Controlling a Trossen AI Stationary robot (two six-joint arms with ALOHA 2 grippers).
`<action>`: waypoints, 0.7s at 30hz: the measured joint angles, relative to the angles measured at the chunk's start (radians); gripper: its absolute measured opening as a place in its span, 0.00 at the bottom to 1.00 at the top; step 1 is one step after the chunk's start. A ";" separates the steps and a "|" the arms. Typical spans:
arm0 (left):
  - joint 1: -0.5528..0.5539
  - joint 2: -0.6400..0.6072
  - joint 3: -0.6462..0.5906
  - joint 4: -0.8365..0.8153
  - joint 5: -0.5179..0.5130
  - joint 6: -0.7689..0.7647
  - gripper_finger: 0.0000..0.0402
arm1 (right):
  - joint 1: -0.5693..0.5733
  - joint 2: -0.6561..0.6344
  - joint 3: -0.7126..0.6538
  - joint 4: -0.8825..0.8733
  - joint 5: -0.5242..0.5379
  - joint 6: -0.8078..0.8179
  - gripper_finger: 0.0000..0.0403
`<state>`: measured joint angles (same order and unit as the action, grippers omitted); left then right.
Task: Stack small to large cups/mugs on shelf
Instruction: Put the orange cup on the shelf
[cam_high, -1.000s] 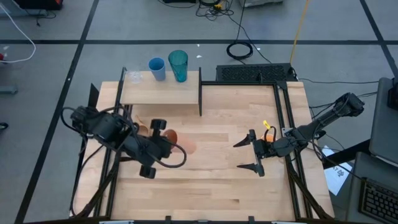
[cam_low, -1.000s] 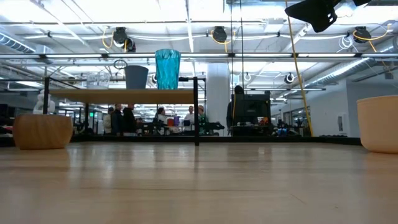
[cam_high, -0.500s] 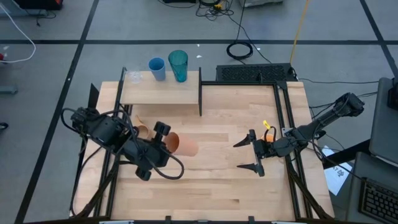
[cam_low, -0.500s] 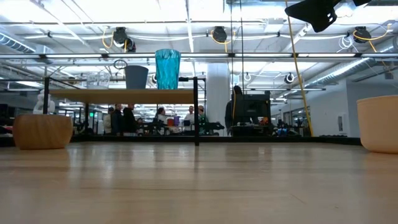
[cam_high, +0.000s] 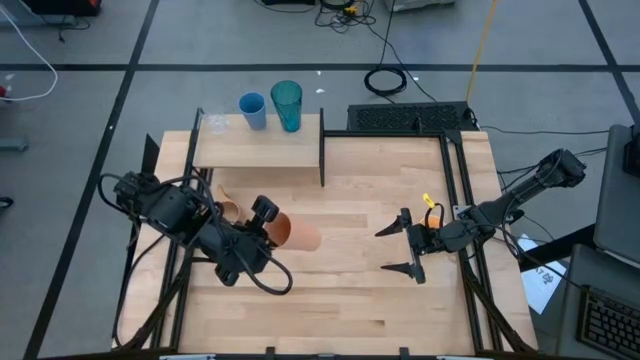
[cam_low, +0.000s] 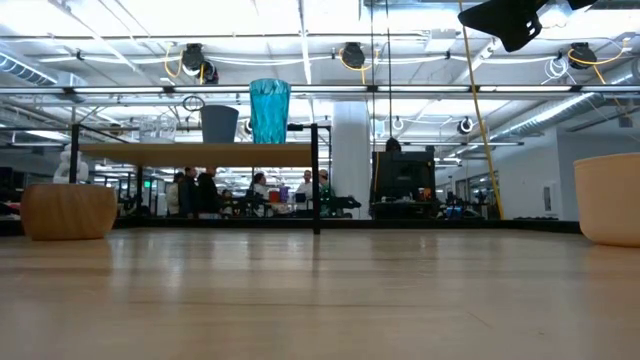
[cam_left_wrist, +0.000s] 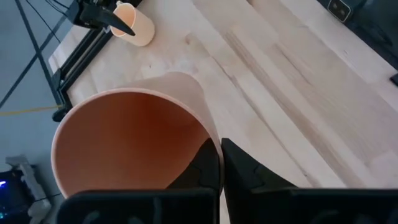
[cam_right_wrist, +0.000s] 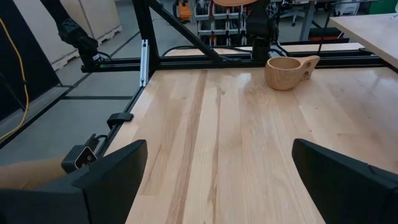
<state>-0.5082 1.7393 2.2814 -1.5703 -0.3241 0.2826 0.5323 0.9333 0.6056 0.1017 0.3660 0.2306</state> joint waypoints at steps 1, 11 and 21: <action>0.002 0.000 0.000 0.000 0.000 0.001 0.00 | 0.000 0.000 0.000 0.000 0.000 0.000 0.97; 0.004 0.000 0.000 0.002 -0.016 -0.099 0.00 | 0.000 0.000 0.000 0.000 0.000 0.000 0.97; 0.004 0.000 0.000 0.004 -0.037 -0.272 0.00 | 0.000 0.000 0.000 0.000 0.000 0.000 0.97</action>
<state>-0.5045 1.7393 2.2810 -1.5661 -0.3610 0.0102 0.5323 0.9337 0.6056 0.1017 0.3656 0.2306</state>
